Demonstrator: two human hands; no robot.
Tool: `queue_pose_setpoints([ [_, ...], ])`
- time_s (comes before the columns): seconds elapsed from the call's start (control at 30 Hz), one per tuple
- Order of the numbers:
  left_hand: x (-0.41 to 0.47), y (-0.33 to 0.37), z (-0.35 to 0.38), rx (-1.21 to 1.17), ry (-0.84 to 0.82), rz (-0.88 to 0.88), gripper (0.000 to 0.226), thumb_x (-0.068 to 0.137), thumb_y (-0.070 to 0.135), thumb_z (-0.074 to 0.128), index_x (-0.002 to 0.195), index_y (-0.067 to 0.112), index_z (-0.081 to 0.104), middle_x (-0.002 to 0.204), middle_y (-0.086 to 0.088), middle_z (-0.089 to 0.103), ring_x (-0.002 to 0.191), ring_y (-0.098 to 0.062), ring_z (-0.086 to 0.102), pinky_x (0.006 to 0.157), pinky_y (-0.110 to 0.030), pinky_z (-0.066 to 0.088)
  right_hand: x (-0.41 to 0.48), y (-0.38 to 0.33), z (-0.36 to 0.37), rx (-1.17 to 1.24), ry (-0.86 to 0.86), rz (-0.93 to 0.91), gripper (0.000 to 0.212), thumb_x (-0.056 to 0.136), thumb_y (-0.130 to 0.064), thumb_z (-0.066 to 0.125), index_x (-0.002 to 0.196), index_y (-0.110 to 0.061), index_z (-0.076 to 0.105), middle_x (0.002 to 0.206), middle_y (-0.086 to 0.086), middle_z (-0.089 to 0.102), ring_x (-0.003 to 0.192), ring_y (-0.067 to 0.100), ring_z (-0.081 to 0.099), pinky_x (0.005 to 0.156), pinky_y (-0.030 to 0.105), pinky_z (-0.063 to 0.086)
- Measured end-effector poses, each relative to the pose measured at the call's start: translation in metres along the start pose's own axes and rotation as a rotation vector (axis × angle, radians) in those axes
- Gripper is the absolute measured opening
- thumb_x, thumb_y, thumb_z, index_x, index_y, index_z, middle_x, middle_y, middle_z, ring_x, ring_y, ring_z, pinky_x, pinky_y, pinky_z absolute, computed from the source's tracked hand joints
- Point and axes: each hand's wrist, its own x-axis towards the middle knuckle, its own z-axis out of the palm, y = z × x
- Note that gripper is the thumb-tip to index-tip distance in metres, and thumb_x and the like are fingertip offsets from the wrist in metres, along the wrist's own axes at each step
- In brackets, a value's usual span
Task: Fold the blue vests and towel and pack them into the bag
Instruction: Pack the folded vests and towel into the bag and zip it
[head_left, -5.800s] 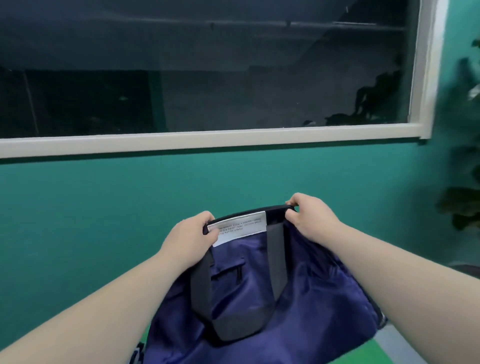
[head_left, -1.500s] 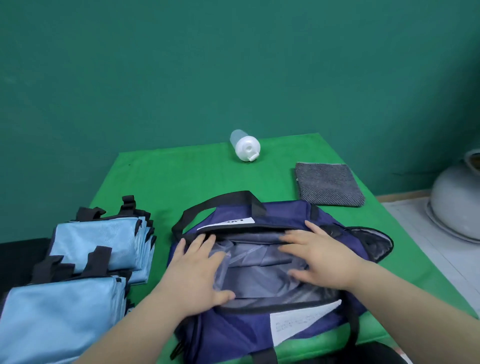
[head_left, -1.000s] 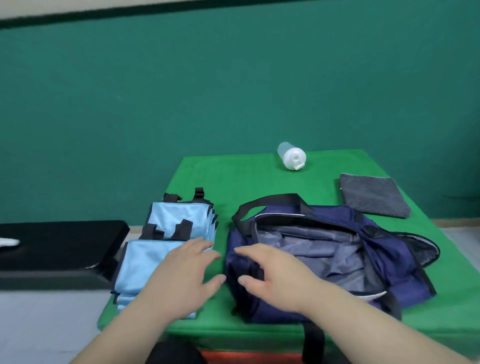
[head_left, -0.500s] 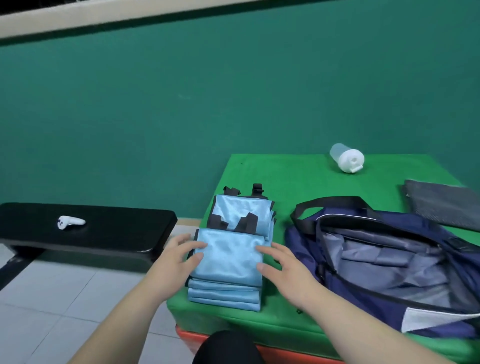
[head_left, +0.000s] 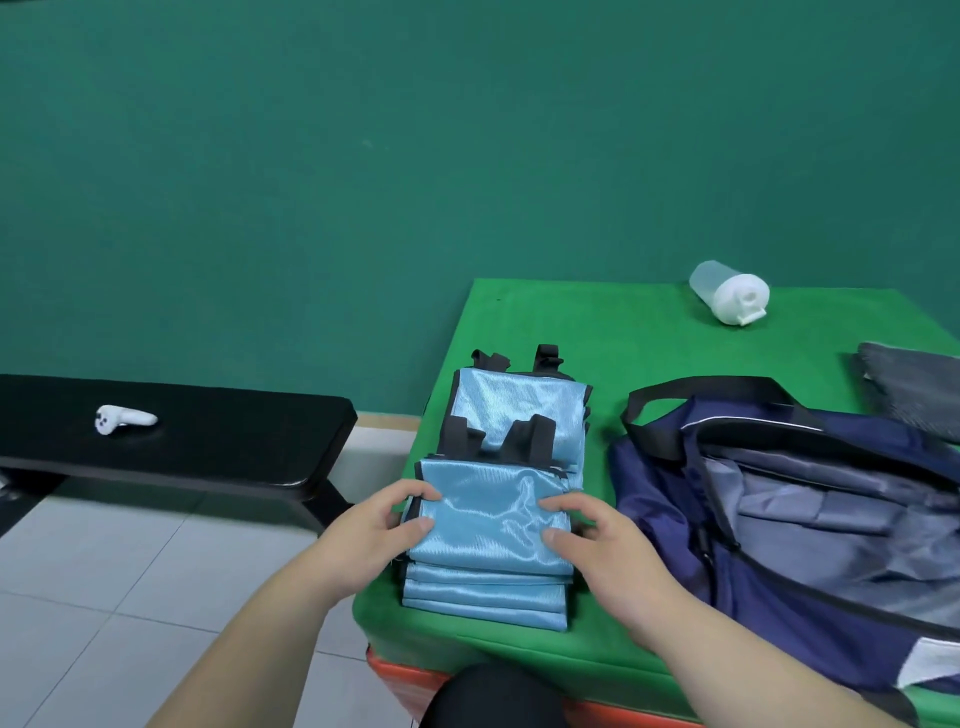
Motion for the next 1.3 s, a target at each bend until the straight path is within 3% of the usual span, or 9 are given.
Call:
queue_pose_setpoints([
  [0.23, 0.006, -0.009, -0.007, 0.043, -0.12, 0.07, 0.035, 0.098, 0.041, 0.057, 0.125, 0.062, 0.048, 0.066, 0.008, 0.033, 0.066, -0.013, 0.035, 0.067, -0.034, 0.034, 0.004, 0.001, -0.003, -0.002, -0.012, 0.012, 0.029, 0.085, -0.024, 0.077, 0.104, -0.047, 0.072, 0.118, -0.012, 0.057, 0.091, 0.002, 0.055, 0.081, 0.02, 0.04],
  [0.33, 0.01, -0.013, -0.007, -0.034, -0.147, 0.042, 0.04, 0.094, 0.043, 0.062, 0.13, 0.057, 0.05, 0.1, -0.005, 0.062, 0.098, -0.025, 0.057, 0.1, -0.044, 0.045, 0.005, 0.001, -0.002, 0.05, -0.015, 0.028, 0.029, 0.086, -0.022, 0.076, 0.103, -0.045, 0.073, 0.094, -0.017, 0.051, 0.07, 0.0, 0.047, 0.066, 0.015, 0.036],
  [0.43, 0.015, -0.019, -0.005, -0.155, -0.151, 0.003, 0.05, 0.08, 0.047, 0.069, 0.129, 0.05, 0.057, 0.12, -0.003, 0.066, 0.115, -0.033, 0.058, 0.108, -0.052, 0.043, 0.008, 0.003, -0.002, 0.094, -0.021, 0.065, 0.029, 0.086, -0.02, 0.075, 0.103, -0.044, 0.073, 0.091, -0.01, 0.057, 0.076, 0.007, 0.049, 0.067, 0.021, 0.036],
  [0.6, 0.016, -0.023, 0.001, -0.293, -0.134, -0.029, 0.055, 0.074, 0.046, 0.074, 0.127, 0.044, 0.06, 0.119, -0.018, 0.066, 0.108, -0.046, 0.059, 0.107, -0.06, 0.041, 0.012, 0.007, 0.0, 0.135, -0.036, 0.104, 0.037, 0.073, -0.033, 0.08, 0.108, -0.043, 0.072, 0.112, 0.011, 0.069, 0.087, 0.019, 0.058, 0.077, 0.033, 0.045],
  [0.7, 0.011, -0.029, 0.005, -0.313, -0.161, -0.05, 0.057, 0.075, 0.046, 0.076, 0.13, 0.042, 0.059, 0.102, -0.018, 0.062, 0.089, -0.038, 0.058, 0.108, -0.064, 0.037, 0.011, 0.009, -0.004, 0.127, -0.048, 0.111, 0.037, 0.072, -0.03, 0.081, 0.106, -0.042, 0.074, 0.1, 0.01, 0.069, 0.083, 0.025, 0.058, 0.078, 0.037, 0.046],
  [0.8, -0.007, -0.029, 0.013, -0.371, -0.149, -0.034, 0.04, 0.085, 0.026, 0.074, 0.122, 0.039, 0.065, 0.102, -0.005, 0.07, 0.091, -0.029, 0.064, 0.101, -0.048, 0.05, 0.004, 0.015, -0.01, 0.137, -0.095, 0.109, 0.031, 0.081, -0.014, 0.079, 0.1, -0.038, 0.076, 0.066, 0.005, 0.045, 0.067, 0.031, 0.03, 0.065, 0.034, 0.025],
  [0.93, -0.023, -0.022, 0.019, -0.393, -0.089, -0.041, 0.038, 0.093, 0.009, 0.066, 0.112, 0.042, 0.069, 0.081, 0.022, 0.068, 0.072, 0.0, 0.061, 0.071, -0.013, 0.047, -0.004, 0.011, -0.011, 0.104, -0.092, 0.096, 0.034, 0.082, -0.01, 0.078, 0.098, -0.039, 0.077, 0.063, -0.019, 0.051, 0.059, 0.006, 0.042, 0.059, 0.019, 0.032],
  [1.17, -0.026, -0.01, 0.017, -0.429, -0.083, -0.086, 0.039, 0.082, 0.02, 0.071, 0.117, 0.037, 0.068, 0.105, -0.014, 0.072, 0.095, -0.032, 0.066, 0.094, -0.043, 0.05, -0.003, 0.009, -0.008, 0.199, -0.065, 0.103, 0.037, 0.081, 0.001, 0.077, 0.094, -0.033, 0.08, 0.055, -0.022, 0.053, 0.052, -0.003, 0.052, 0.056, 0.013, 0.037],
  [1.3, -0.029, -0.007, 0.019, -0.481, -0.069, -0.099, 0.037, 0.082, 0.014, 0.071, 0.114, 0.033, 0.07, 0.118, -0.006, 0.071, 0.105, -0.034, 0.066, 0.1, -0.048, 0.051, -0.004, 0.008, -0.011, 0.258, -0.103, 0.135, 0.038, 0.079, 0.003, 0.077, 0.095, -0.031, 0.08, 0.064, -0.019, 0.061, 0.062, -0.002, 0.055, 0.065, 0.018, 0.039],
])
